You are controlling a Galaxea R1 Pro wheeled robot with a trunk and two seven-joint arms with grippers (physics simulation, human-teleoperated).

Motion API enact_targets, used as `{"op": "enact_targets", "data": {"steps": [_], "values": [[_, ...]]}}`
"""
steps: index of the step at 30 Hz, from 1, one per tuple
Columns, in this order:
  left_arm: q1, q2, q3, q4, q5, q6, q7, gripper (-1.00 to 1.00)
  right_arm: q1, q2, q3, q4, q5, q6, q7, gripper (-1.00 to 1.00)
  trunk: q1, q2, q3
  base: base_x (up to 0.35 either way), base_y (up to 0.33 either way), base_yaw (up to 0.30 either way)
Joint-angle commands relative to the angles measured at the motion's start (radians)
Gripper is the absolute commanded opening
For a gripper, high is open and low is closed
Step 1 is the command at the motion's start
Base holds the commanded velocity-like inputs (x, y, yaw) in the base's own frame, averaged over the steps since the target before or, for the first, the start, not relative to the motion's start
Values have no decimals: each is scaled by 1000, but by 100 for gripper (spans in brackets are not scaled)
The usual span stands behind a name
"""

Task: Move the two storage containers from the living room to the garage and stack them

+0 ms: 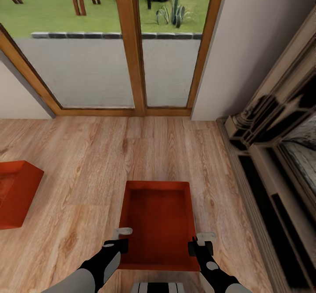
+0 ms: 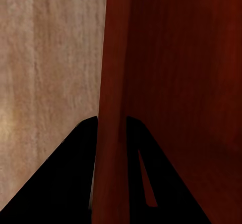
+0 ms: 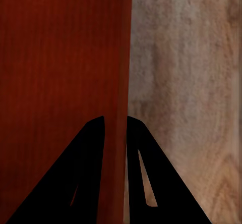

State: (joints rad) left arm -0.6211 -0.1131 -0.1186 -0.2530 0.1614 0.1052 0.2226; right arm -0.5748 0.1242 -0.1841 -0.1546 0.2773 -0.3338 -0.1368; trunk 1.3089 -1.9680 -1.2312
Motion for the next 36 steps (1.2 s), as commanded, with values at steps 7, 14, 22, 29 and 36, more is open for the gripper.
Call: {"op": "enact_targets", "data": {"steps": [7, 14, 22, 29, 36], "values": [[0, 1, -4, -3, -2, 7, 13, -100, 0, 0, -21, 1, -2, -5, -6, -100, -27, 49, 22, 0, 0, 0], [0, 1, -4, -3, -2, 7, 14, -100, 0, 3, -21, 1, -3, -6, -7, -100, -54, 98, 43, 0, 0, 0], [0, 1, -4, -3, -2, 7, 14, -100, 0, 3, -21, 1, -2, -8, -6, -100, -85, 154, 69, 0, 0, 0], [0, 1, -4, -3, -2, 7, 13, -100, 0, 3, -21, 1, -1, -8, -6, -100, -111, 203, 90, 0, 0, 0], [0, 2, -4, -3, -2, 7, 14, -100, 0, 3, -21, 1, -1, -8, -6, -100, -138, 252, 112, 0, 0, 0]]}}
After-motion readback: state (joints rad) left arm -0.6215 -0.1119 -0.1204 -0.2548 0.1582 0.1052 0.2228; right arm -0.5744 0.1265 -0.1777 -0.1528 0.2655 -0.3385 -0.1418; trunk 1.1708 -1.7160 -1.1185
